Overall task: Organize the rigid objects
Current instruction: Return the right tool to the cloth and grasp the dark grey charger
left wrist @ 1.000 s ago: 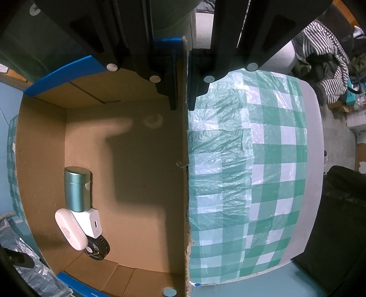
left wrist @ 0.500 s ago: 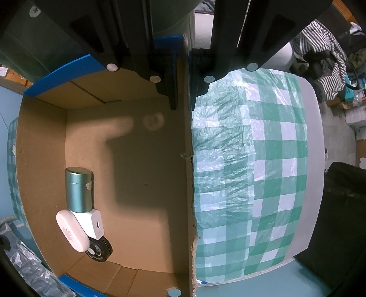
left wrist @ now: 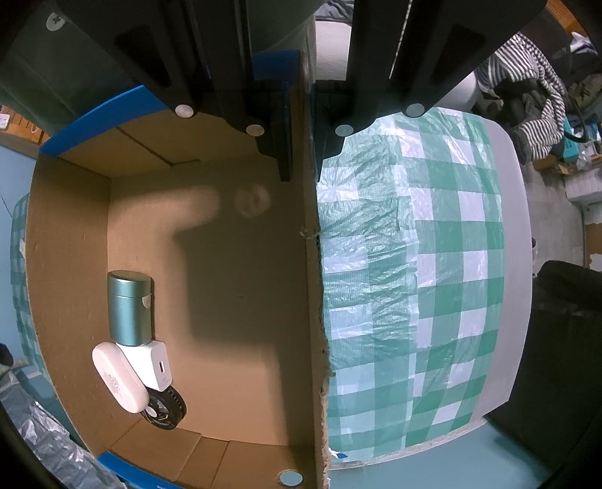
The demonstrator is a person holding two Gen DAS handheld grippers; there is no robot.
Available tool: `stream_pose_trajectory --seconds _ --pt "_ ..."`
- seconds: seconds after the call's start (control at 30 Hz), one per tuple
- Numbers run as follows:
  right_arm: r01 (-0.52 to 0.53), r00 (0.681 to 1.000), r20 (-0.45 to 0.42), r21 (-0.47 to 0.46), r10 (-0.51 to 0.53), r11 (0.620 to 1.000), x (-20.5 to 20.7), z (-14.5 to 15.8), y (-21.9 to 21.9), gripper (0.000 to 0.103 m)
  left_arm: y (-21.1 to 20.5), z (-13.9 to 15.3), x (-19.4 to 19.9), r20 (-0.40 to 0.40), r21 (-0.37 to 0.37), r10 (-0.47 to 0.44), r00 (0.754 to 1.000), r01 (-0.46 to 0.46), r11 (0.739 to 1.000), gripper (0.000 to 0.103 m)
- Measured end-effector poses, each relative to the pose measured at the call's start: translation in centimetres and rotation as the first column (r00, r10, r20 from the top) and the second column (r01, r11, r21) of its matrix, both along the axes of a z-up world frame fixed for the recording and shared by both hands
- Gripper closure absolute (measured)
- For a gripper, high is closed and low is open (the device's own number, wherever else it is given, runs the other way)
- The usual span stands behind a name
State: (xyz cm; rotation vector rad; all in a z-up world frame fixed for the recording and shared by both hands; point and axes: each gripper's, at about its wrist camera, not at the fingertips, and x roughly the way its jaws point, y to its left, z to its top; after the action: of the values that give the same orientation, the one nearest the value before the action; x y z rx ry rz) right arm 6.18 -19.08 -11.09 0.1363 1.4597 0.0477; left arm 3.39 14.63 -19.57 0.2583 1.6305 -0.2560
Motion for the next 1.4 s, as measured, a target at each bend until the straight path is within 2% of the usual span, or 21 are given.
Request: stream_pose_trajectory --seconds 0.1,0.17,0.23,0.4,0.5,0.77,0.97,1.0,1.07,1.13,1.23,1.33,1.4 --pt "0.047 0.999 -0.015 -0.009 -0.047 0.999 -0.4 -1.1 -1.5 0.049 0.1 0.1 0.0 0.001 -0.003 0.004 1.000 -0.004 1.000 0.096" --pt "0.105 0.994 -0.028 -0.018 -0.105 0.994 -0.7 -2.2 -3.0 0.041 0.1 0.2 0.1 0.001 -0.004 0.006 1.000 -0.006 1.000 0.096" --pt "0.171 0.984 -0.043 -0.021 -0.172 0.985 -1.2 -3.3 -4.8 0.037 0.1 0.2 0.1 0.002 -0.005 0.011 1.000 -0.011 1.000 0.096" --pt "0.306 0.945 -0.105 -0.048 -0.310 0.951 -2.2 -5.9 -8.8 0.037 0.3 0.2 0.1 0.004 -0.007 0.013 1.000 -0.013 1.000 0.096" --pt "0.378 0.915 -0.141 -0.021 -0.377 0.925 -2.6 -7.5 -10.7 0.037 0.3 0.1 0.1 0.000 -0.005 0.012 1.000 -0.012 1.000 0.096" --pt "0.477 0.867 -0.182 0.040 -0.463 0.878 -2.4 -9.9 -12.0 0.037 0.4 -0.1 -0.1 -0.003 -0.002 0.011 1.000 -0.011 1.000 0.096" --pt "0.451 0.880 -0.176 0.025 -0.440 0.892 -1.8 -10.6 -11.2 0.038 0.8 -0.1 0.0 0.002 -0.003 0.019 1.000 -0.019 1.000 0.096" --pt "0.445 0.883 -0.177 0.026 -0.434 0.895 -1.7 -10.7 -11.1 0.039 0.8 -0.1 0.0 0.002 -0.003 0.021 1.000 -0.021 1.000 0.096" --pt "0.431 0.891 -0.180 0.040 -0.417 0.902 -1.6 -10.8 -10.8 0.052 1.0 -0.1 0.0 0.004 -0.003 0.025 1.000 -0.025 1.000 0.096" --pt "0.394 0.905 -0.180 0.015 -0.385 0.919 -1.5 -10.9 -10.4 0.054 1.1 -0.1 -0.1 0.004 -0.005 0.028 1.000 -0.028 1.000 0.096" --pt "0.279 0.944 -0.169 -0.058 -0.285 0.959 -1.2 -10.8 -9.2 0.058 1.2 -0.2 -0.2 0.001 -0.004 0.029 1.000 -0.029 1.000 0.096" --pt "0.237 0.953 -0.172 -0.082 -0.248 0.968 -1.3 -11.2 -9.0 0.059 1.3 -0.2 -0.3 0.000 -0.004 0.028 1.000 -0.028 1.000 0.096" --pt "0.249 0.951 -0.169 -0.071 -0.257 0.966 -1.3 -11.7 -9.3 0.059 1.3 -0.3 -0.3 -0.001 -0.003 0.026 1.000 -0.026 1.000 0.096"
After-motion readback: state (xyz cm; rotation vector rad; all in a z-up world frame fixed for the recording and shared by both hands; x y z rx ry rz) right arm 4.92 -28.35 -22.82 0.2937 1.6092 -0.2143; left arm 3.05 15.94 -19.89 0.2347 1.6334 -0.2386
